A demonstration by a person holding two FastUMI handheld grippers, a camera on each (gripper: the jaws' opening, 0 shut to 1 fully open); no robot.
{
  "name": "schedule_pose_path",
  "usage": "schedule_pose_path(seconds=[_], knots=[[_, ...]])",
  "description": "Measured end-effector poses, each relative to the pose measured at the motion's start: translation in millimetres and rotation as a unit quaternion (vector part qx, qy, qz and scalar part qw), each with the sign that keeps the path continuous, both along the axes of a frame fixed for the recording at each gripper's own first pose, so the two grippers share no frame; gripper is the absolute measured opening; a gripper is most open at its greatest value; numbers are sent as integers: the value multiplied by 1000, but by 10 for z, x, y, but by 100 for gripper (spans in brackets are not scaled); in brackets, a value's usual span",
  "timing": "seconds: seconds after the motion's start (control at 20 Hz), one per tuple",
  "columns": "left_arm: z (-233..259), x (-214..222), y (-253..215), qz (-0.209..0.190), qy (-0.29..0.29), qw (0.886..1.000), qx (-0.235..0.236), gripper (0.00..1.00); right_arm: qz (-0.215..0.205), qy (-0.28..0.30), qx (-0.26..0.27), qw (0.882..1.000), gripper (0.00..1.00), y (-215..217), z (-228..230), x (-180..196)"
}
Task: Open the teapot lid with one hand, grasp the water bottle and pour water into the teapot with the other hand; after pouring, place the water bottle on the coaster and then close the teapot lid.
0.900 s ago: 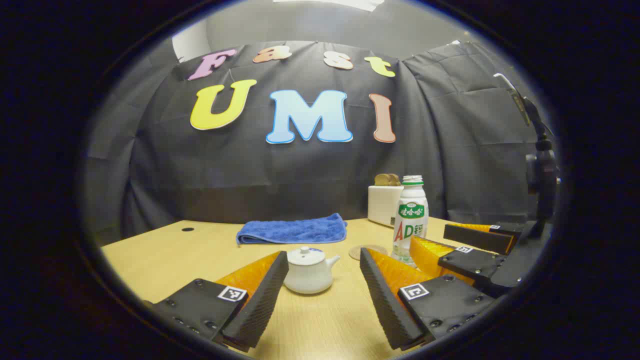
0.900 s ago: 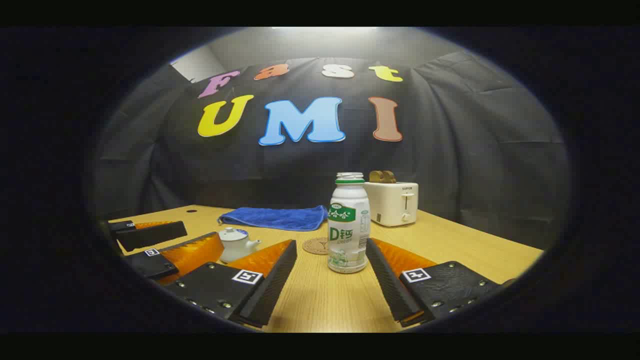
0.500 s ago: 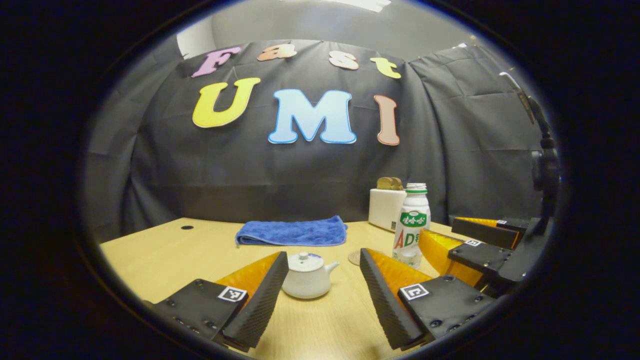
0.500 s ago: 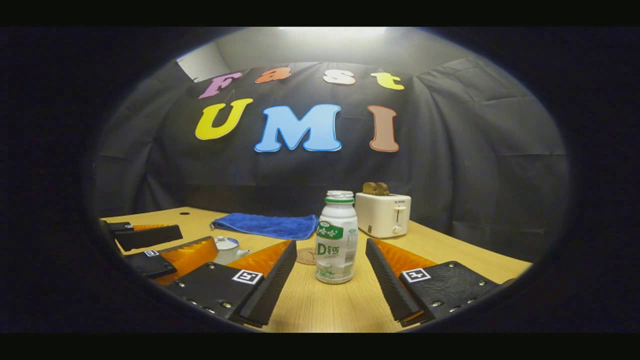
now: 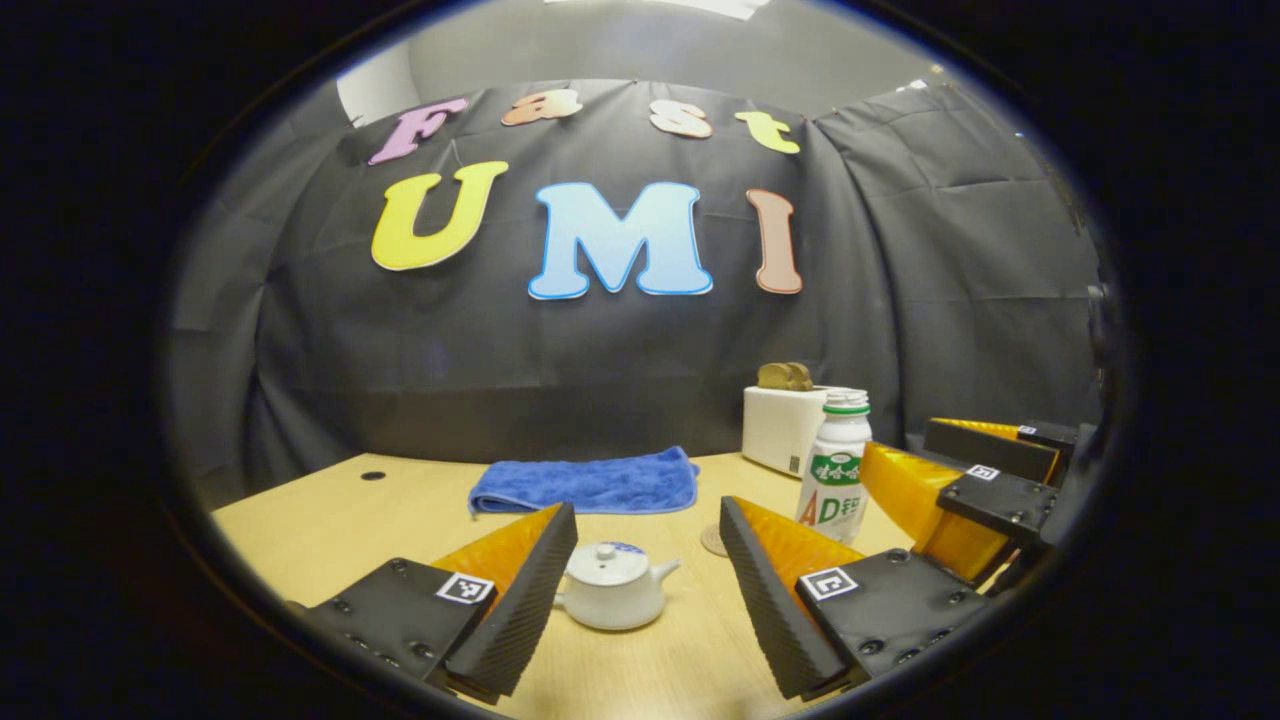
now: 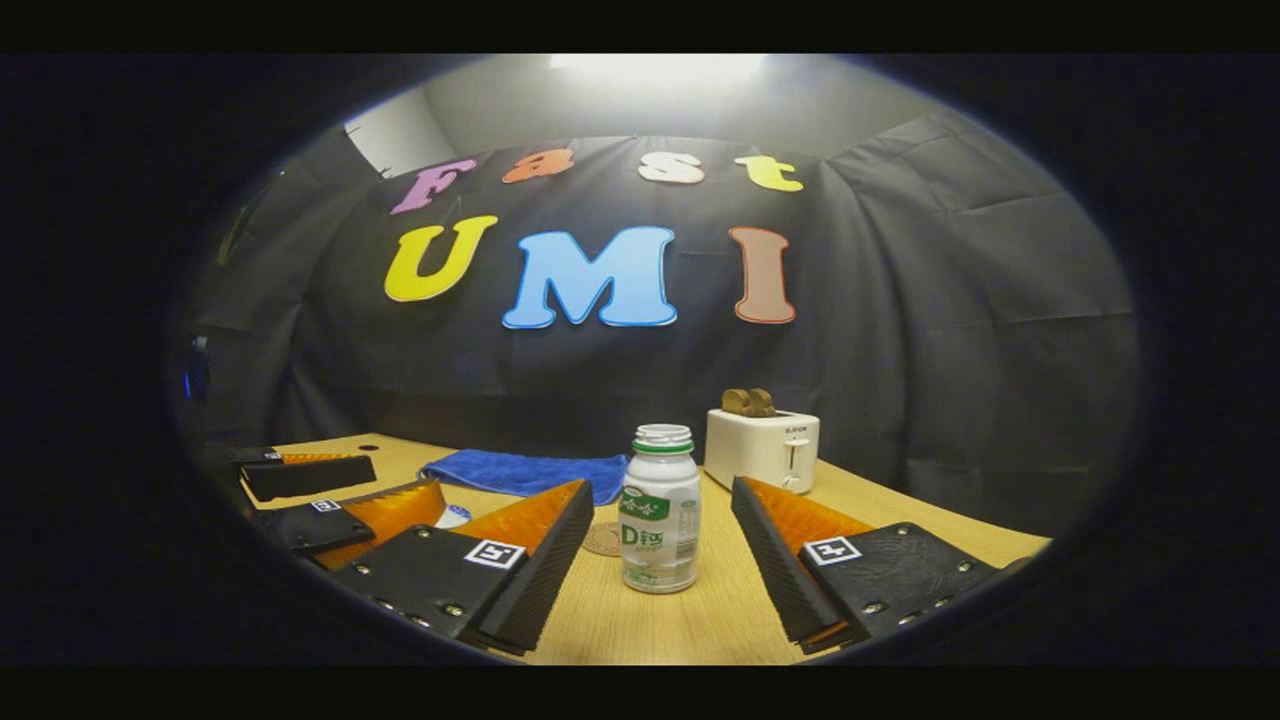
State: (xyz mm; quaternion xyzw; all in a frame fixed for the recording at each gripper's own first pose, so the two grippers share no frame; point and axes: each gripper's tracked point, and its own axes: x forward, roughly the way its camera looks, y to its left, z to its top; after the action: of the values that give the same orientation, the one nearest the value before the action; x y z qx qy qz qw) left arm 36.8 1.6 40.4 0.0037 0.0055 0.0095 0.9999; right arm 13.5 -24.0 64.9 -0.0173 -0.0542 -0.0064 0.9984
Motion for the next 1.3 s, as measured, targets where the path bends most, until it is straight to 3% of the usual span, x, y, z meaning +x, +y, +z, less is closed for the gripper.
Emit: schedule_pose_path(seconds=[0.35,0.7,1.05,1.15,1.3], knots=[[-126,193,218,10,20,1000,-20,99,2,15,2,1000,86,-1,-43,82],[-375,420,385,15,52,998,8,94,4,27,18,999,86,22,-126,189],[-569,606,340,6,86,996,25,79,1,29,18,999,86,1,-155,252],[-604,655,316,3,92,995,31,79,1,31,19,999,86,-11,-182,261],[-632,686,292,0,97,995,36,59,1,36,20,999,86,-33,-225,276]])
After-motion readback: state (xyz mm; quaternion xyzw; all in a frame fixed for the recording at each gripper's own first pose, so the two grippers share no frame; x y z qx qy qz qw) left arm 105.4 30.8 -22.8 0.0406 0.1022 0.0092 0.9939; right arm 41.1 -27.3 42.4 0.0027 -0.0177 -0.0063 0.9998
